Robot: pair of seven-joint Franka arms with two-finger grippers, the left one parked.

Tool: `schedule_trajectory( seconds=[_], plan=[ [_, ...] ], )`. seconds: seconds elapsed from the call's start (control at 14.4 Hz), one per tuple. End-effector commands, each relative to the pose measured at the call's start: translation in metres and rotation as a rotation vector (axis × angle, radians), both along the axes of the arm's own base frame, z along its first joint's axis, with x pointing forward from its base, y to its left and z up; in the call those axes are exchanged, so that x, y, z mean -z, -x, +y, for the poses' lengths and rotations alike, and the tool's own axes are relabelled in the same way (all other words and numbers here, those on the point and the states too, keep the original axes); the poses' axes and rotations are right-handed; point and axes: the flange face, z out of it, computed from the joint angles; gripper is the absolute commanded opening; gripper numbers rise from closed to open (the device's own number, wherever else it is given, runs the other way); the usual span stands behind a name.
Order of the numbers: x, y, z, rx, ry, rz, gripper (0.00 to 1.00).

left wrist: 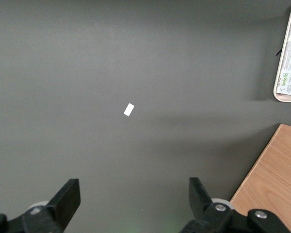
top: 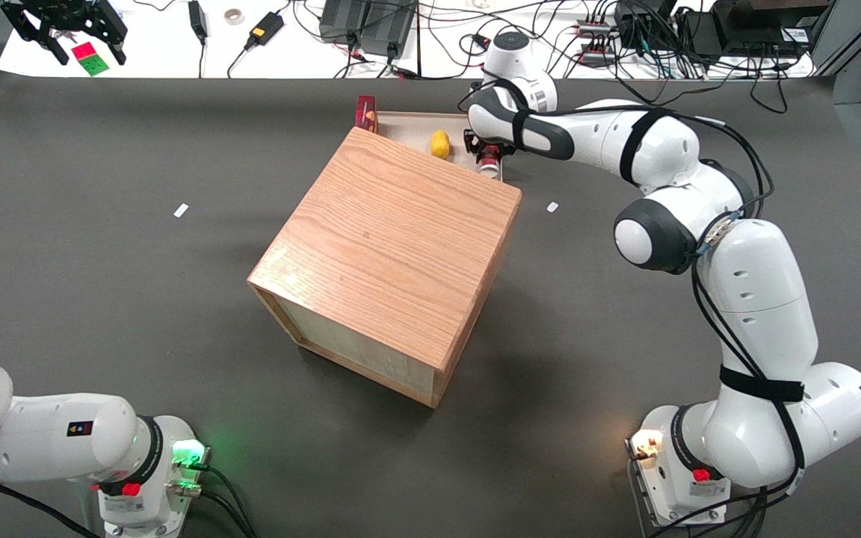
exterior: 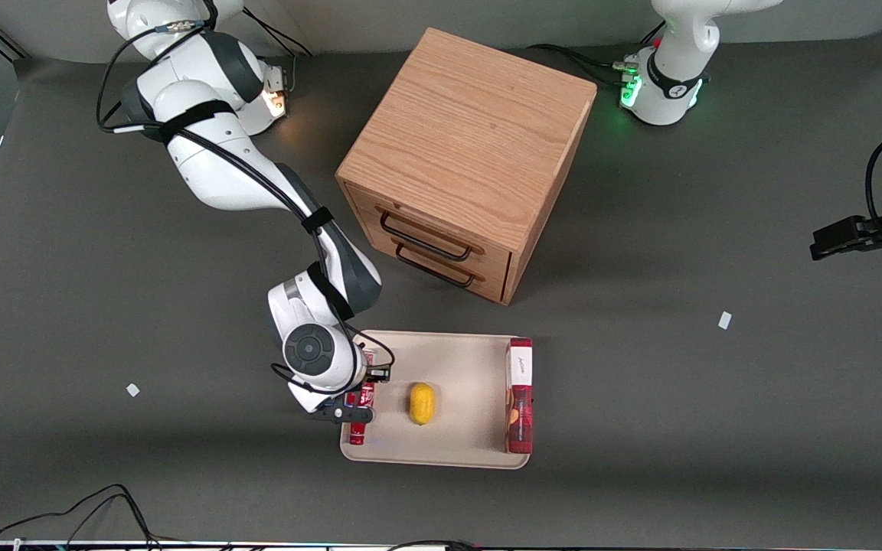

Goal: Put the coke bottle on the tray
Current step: 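Lower the bottle onto the tray and open the right gripper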

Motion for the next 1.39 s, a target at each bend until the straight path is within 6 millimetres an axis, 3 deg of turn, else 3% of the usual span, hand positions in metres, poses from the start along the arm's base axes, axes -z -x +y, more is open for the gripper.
schedule_trajectory(
  seconds=[0.0, 0.42, 0.83, 0.97, 1.32],
  plan=[
    [-0.007, -0.005, 0.002, -0.028, 0.012, -0.030, 0.97],
    [-0.018, -0.007, -0.002, -0.021, 0.011, -0.032, 1.00],
    [-0.109, 0.006, -0.009, -0.001, 0.036, 0.026, 1.00],
    [-0.132, 0.014, -0.023, 0.018, 0.037, 0.044, 1.00],
    [-0.228, 0.059, -0.065, 0.070, -0.008, 0.037, 1.00]
  ],
)
